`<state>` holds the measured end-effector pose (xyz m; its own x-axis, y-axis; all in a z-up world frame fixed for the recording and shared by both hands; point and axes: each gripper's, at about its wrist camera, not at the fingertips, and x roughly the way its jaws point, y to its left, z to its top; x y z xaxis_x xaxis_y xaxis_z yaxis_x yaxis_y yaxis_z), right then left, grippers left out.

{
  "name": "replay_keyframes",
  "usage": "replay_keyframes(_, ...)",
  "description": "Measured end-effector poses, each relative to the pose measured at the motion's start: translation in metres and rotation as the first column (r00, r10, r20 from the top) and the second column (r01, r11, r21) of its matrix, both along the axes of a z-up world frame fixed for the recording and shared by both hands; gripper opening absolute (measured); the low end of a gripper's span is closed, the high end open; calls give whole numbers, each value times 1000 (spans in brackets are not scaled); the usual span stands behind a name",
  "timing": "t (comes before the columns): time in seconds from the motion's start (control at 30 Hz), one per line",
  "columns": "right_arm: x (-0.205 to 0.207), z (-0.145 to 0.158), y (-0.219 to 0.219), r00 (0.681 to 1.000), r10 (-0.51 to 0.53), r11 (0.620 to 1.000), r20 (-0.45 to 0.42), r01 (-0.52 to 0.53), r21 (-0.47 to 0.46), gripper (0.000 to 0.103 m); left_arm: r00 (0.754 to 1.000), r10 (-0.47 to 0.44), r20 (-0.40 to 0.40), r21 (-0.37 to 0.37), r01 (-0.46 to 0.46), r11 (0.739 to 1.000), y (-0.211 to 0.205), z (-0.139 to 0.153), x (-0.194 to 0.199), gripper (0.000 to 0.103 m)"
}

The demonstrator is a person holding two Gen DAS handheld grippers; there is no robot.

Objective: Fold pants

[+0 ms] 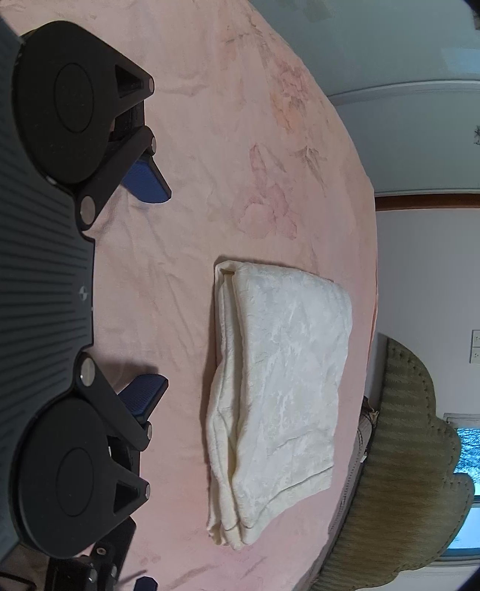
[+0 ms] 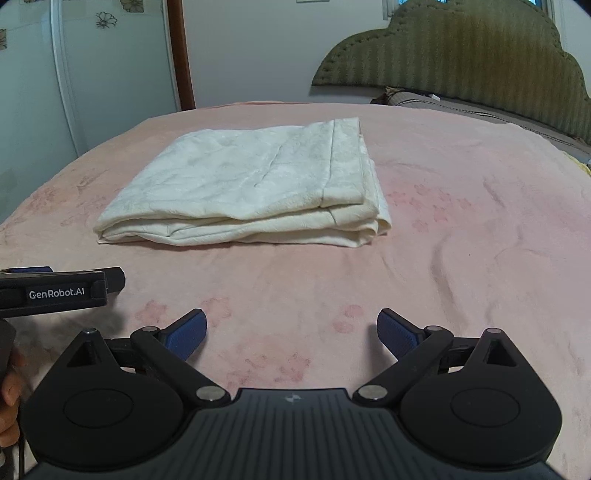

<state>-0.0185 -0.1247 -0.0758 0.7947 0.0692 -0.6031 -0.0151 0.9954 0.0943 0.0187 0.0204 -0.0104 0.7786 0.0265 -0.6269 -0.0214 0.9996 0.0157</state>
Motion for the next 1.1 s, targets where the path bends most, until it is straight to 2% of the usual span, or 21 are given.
replay_keyframes(0.13, -4, 3, 1, 1000, 18, 1000, 11, -18, 12, 100, 1000, -12, 6, 34, 12, 999, -5, -4, -1, 102)
replay_keyframes(0.4, -3, -4, 5, 1000, 15, 1000, 1, -15, -4, 100, 1000, -16, 10, 35, 15, 999, -4, -6, -2, 103)
replay_keyframes(0.8, -2, -14, 11, 999, -17, 995, 47, 22, -101, 100, 1000, -19, 14, 43, 18, 999, -4, -8, -2, 103)
replay_keyframes(0.9, -1, -17, 7, 999, -23, 996, 41, 27, -84, 103, 1000, -20, 15, 43, 19, 999, -4, -8, -2, 103)
replay_keyframes(1.1, -1, -18, 3, 999, -22, 998, 38, 24, -58, 103, 1000, -20, 16, 45, 19, 999, -4, -8, -2, 103)
